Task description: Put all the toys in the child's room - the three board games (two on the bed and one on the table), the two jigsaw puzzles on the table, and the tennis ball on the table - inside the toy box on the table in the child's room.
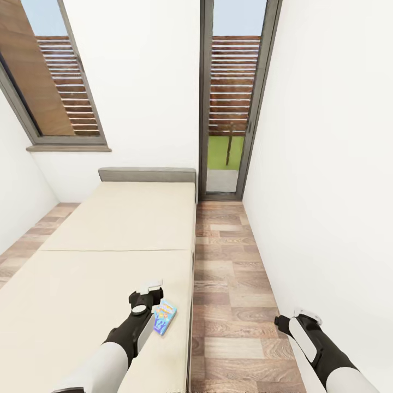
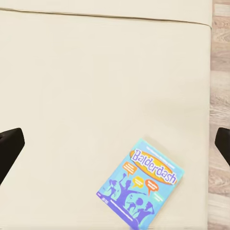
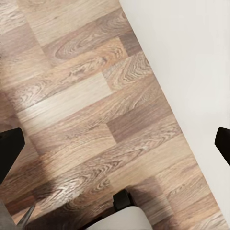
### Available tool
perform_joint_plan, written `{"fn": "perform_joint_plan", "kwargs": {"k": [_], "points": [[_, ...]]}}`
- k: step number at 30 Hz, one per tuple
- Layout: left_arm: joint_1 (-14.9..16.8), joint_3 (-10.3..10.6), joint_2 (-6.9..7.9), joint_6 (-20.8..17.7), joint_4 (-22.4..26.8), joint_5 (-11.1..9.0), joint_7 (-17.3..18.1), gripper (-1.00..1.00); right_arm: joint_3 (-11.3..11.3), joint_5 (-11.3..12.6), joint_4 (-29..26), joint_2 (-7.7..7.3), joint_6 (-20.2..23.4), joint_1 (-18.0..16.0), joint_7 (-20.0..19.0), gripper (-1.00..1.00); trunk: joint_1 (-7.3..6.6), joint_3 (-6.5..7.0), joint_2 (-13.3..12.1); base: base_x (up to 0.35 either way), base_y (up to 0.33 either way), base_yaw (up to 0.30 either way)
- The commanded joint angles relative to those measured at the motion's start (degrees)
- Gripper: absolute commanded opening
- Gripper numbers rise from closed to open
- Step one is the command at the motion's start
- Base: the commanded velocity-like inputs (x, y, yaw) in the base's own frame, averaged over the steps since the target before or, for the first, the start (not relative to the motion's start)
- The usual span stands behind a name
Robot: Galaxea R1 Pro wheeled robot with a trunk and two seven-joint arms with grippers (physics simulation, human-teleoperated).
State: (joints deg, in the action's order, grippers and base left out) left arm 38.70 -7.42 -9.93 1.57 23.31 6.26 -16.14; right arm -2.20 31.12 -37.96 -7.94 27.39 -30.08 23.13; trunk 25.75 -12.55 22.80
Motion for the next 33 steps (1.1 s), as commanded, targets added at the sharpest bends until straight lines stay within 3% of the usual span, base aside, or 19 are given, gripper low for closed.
{"fn": "perform_joint_plan", "kwargs": {"k": [1,33], "points": [[0.06,-0.40,-0.07,0.16,-0.21,0.60,-0.03,1.00,-0.20,0.51,-0.10,-0.09,0.20,-0.03,0.26,1.00,0.03,-0.21,0.12,0.000,0.000,0.000],[0.06,-0.40,-0.07,0.16,-0.39,0.60,1.11,1.00,-0.24,0.23,-0.01,-0.06,0.21,-0.04,0.08,1.00,0.03,-3.21,0.12,0.000,0.000,0.000]]}}
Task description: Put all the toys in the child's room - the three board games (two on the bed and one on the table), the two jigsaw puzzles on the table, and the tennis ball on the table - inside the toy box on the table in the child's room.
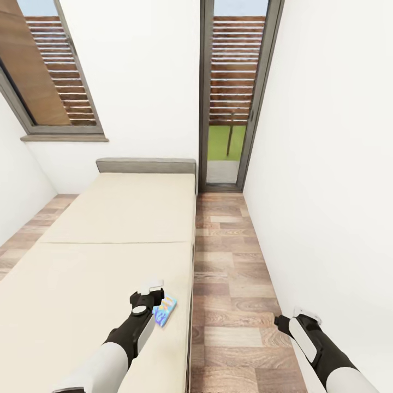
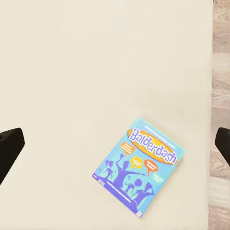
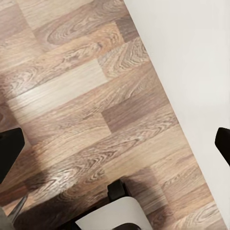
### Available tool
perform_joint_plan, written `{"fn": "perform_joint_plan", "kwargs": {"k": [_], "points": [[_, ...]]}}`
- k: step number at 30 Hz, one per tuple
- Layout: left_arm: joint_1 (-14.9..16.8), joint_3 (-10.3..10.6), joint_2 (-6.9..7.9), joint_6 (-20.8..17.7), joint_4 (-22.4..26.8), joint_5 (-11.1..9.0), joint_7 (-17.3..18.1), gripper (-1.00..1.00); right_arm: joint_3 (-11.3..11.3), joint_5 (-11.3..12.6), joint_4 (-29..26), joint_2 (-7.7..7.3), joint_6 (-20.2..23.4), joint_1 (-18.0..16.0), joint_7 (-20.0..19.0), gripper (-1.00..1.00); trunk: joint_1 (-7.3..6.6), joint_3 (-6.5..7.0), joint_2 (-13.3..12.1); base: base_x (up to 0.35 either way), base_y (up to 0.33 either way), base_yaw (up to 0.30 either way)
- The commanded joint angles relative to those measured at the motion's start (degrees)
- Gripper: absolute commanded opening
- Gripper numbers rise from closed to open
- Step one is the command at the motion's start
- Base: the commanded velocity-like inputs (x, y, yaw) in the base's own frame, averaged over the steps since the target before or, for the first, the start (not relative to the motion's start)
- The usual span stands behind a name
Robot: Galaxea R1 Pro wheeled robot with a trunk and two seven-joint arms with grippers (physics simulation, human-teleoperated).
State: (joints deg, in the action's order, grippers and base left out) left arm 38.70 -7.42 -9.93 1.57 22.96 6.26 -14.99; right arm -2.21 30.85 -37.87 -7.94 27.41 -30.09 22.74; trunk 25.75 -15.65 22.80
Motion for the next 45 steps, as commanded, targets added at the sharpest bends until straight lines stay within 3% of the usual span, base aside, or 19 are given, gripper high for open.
{"fn": "perform_joint_plan", "kwargs": {"k": [1,38,45], "points": [[0.06,-0.40,-0.07,0.17,-0.04,0.60,-0.04,1.00,-0.23,0.48,-0.10,-0.06,0.19,-0.04,0.46,1.00,0.03,-0.20,0.12,0.000,0.000,0.000],[0.06,-0.30,-0.07,0.41,0.51,0.59,-0.05,1.00,-0.17,0.78,-0.10,-0.14,0.27,-0.06,0.46,1.00,0.03,-3.68,0.12,0.000,0.000,0.000],[0.19,-0.08,-0.07,0.42,5.68,0.60,-0.05,1.00,-0.17,0.43,-0.10,-0.06,0.27,-0.04,0.46,1.00,0.03,-4.34,0.12,0.000,0.000,0.000]]}}
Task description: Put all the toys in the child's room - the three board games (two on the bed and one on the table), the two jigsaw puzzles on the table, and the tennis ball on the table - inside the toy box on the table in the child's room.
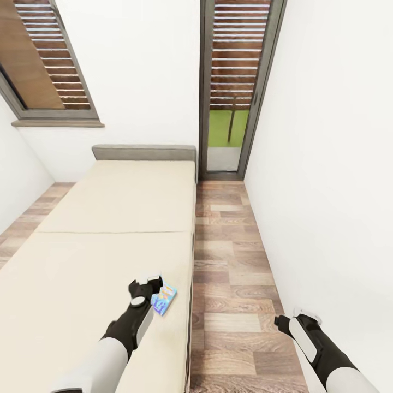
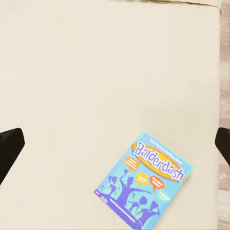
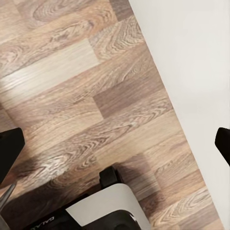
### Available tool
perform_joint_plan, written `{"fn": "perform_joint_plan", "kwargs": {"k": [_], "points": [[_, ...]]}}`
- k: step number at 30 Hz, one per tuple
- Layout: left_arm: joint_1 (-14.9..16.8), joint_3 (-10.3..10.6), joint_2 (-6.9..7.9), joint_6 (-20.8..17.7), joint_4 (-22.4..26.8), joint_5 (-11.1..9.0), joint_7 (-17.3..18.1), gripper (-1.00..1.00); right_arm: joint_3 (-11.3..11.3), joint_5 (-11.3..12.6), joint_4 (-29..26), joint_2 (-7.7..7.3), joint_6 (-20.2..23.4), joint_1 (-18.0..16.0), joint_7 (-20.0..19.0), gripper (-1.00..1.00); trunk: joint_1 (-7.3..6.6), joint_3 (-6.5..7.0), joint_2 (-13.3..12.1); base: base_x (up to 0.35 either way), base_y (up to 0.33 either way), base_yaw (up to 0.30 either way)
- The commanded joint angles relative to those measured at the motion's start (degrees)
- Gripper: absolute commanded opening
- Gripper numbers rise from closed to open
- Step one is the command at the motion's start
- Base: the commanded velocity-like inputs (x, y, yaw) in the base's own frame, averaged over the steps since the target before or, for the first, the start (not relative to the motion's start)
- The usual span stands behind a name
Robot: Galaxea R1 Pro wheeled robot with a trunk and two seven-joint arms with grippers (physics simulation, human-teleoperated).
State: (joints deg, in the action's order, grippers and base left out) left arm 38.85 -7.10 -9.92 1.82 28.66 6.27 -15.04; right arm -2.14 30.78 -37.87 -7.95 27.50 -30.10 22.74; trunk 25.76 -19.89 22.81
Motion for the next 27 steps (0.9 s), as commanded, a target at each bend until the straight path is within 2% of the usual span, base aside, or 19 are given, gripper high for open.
{"fn": "perform_joint_plan", "kwargs": {"k": [1,6,27], "points": [[0.13,-0.39,-0.08,0.00,1.05,0.59,0.01,1.00,-0.23,0.47,-0.10,-0.05,0.19,-0.02,0.46,1.00,0.03,-0.19,0.11,0.000,0.000,0.000],[1.17,-0.37,-0.08,0.13,3.08,0.59,-0.03,1.00,-0.32,0.34,-0.10,-0.07,0.10,-0.03,0.46,1.00,0.03,-0.66,0.11,0.000,0.000,0.000],[1.58,-0.37,-0.08,0.25,3.47,0.42,-0.32,1.00,-0.32,0.33,-0.10,-0.05,0.14,-0.02,0.46,1.00,0.03,-2.64,0.11,0.000,0.000,0.000]]}}
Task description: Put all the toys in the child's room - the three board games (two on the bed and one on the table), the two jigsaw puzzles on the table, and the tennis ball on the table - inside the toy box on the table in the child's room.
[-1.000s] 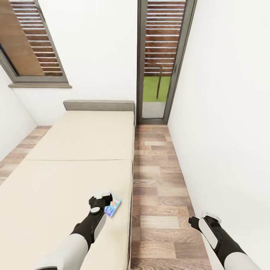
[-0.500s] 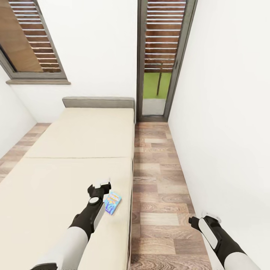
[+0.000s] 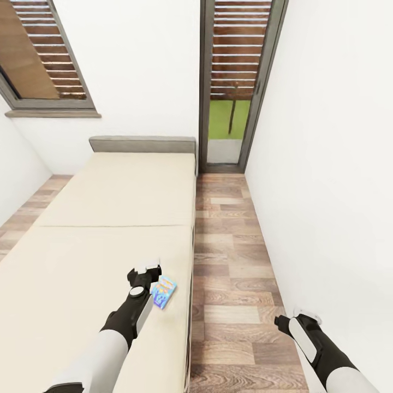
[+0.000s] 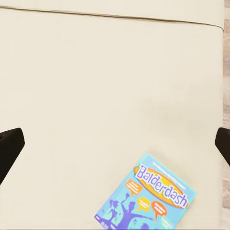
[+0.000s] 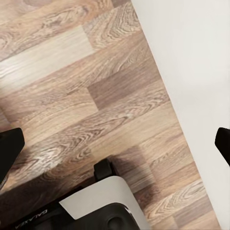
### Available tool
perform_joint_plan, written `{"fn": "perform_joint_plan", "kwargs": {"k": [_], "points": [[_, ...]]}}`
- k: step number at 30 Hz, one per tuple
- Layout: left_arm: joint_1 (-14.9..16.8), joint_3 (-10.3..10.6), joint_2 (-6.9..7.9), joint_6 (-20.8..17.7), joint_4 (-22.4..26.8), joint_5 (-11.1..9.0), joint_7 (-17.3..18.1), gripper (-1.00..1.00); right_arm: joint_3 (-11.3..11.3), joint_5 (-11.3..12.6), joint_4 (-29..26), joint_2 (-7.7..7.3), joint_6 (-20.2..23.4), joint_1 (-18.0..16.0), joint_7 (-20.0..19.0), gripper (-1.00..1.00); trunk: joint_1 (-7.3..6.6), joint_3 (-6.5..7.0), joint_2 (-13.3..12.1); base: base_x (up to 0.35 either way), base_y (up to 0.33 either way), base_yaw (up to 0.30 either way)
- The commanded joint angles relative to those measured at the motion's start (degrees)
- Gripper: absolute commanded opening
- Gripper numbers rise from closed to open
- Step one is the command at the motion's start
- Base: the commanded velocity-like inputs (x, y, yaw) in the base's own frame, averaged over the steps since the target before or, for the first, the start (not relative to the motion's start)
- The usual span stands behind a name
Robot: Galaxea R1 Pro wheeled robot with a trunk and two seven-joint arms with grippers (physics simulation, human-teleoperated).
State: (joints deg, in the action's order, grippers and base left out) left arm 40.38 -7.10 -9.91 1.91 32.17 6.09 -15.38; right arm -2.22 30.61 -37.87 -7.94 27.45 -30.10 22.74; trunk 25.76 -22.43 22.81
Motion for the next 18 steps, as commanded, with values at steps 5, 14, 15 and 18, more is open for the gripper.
{"fn": "perform_joint_plan", "kwargs": {"k": [5,14,15,18], "points": [[0.05,-0.37,-0.08,0.06,-0.08,0.58,0.01,1.00,-0.24,0.50,-0.10,-0.06,0.19,-0.04,0.46,1.00,0.03,-0.56,0.11,0.000,0.000,0.000],[0.05,-0.37,-0.08,-0.23,-0.09,0.58,0.00,1.00,-0.24,0.50,-0.10,-0.06,0.17,-0.05,0.46,1.00,0.03,-1.41,0.11,0.000,0.000,0.000],[0.05,-0.37,-0.08,-0.22,-0.09,0.58,0.00,1.00,-0.24,0.50,-0.10,-0.06,0.16,-0.05,0.46,1.00,0.03,-1.50,0.11,0.000,0.000,0.000],[0.05,-0.39,-0.08,-0.18,-0.11,0.58,0.00,1.00,-0.24,0.50,-0.10,-0.06,0.16,-0.02,0.46,1.00,0.03,-1.79,0.11,0.000,0.000,0.000]]}}
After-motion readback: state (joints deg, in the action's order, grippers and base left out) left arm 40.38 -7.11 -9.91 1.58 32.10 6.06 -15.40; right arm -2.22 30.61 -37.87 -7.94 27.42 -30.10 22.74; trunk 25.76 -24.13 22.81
